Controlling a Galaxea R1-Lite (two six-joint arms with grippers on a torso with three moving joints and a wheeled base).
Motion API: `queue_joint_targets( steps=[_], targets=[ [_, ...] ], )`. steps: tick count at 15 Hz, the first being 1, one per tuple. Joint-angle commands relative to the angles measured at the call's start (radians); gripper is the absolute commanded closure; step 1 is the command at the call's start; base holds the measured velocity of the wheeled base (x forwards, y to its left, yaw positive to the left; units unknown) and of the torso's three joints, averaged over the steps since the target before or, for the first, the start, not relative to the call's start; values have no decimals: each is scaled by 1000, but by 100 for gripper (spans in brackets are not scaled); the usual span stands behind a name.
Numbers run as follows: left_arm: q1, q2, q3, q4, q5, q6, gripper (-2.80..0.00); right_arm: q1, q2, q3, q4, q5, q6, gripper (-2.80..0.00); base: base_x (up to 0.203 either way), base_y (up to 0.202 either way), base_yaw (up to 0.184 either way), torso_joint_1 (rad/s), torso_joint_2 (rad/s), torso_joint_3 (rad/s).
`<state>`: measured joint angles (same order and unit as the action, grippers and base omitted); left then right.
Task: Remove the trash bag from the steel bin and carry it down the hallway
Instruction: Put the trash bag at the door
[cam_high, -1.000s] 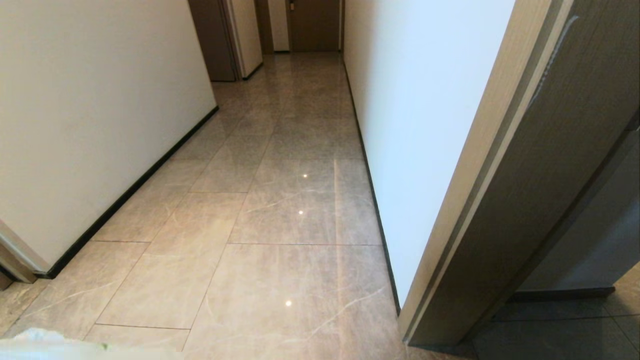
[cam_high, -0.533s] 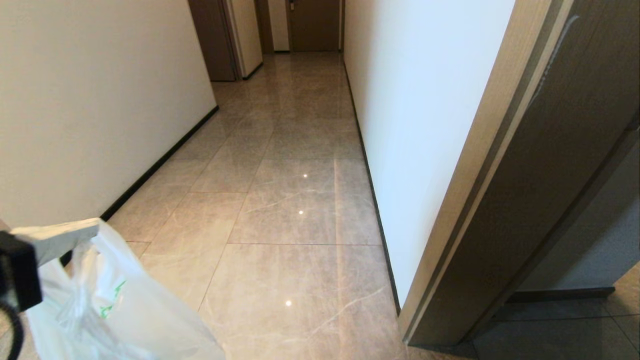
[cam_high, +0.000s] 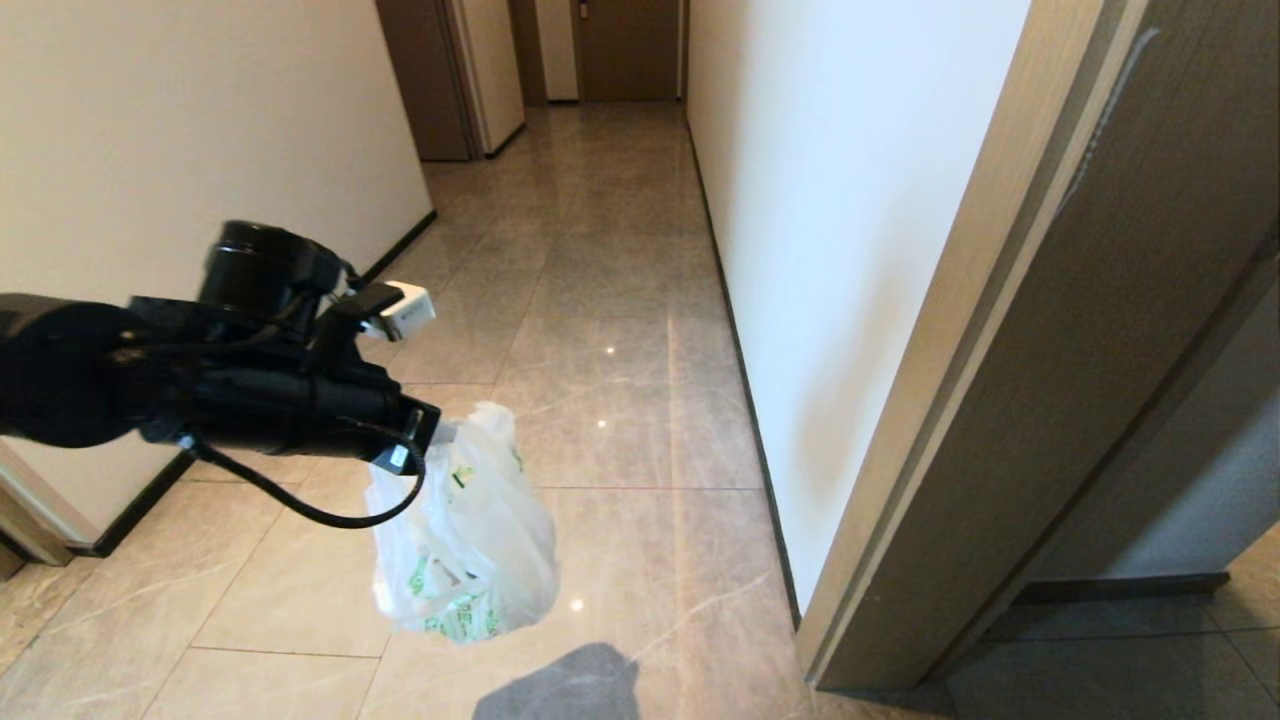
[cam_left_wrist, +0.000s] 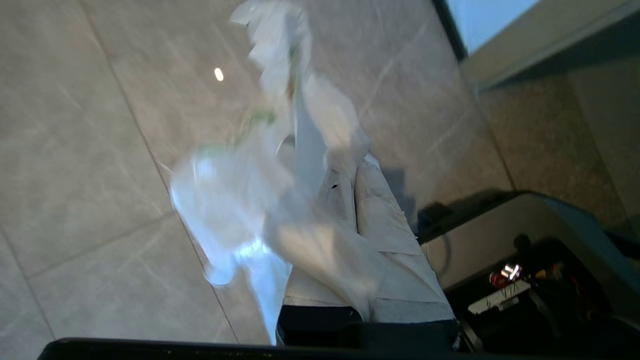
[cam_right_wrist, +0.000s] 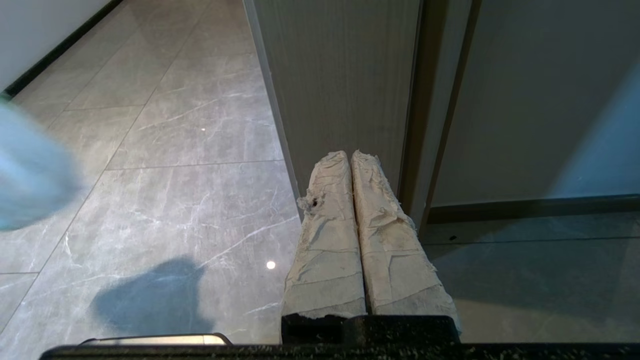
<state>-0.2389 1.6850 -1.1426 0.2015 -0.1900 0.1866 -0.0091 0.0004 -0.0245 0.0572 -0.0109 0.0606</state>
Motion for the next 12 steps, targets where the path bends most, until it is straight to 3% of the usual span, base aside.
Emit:
queue_joint_targets(
  steps=[1,3,5,8,12],
  targets=[
    [-18,190,-41,-15,-1,0,0,0,-2,0,1,0,1,0,0,0,0,0,0,0],
    [-32,314,-90,-39,4,2,0,0,-2,0,1,0,1,0,0,0,0,0,0,0],
    [-62,443,-141,-53,57,1,0,0,-2,0,1,0,1,0,0,0,0,0,0,0],
    [-79,498,-177,-72,102,-3,0,0,-2,0,1,0,1,0,0,0,0,0,0,0],
    [-96,697,-241,-143,222,-10,0,0,-2,0,1,0,1,0,0,0,0,0,0,0]
  ],
)
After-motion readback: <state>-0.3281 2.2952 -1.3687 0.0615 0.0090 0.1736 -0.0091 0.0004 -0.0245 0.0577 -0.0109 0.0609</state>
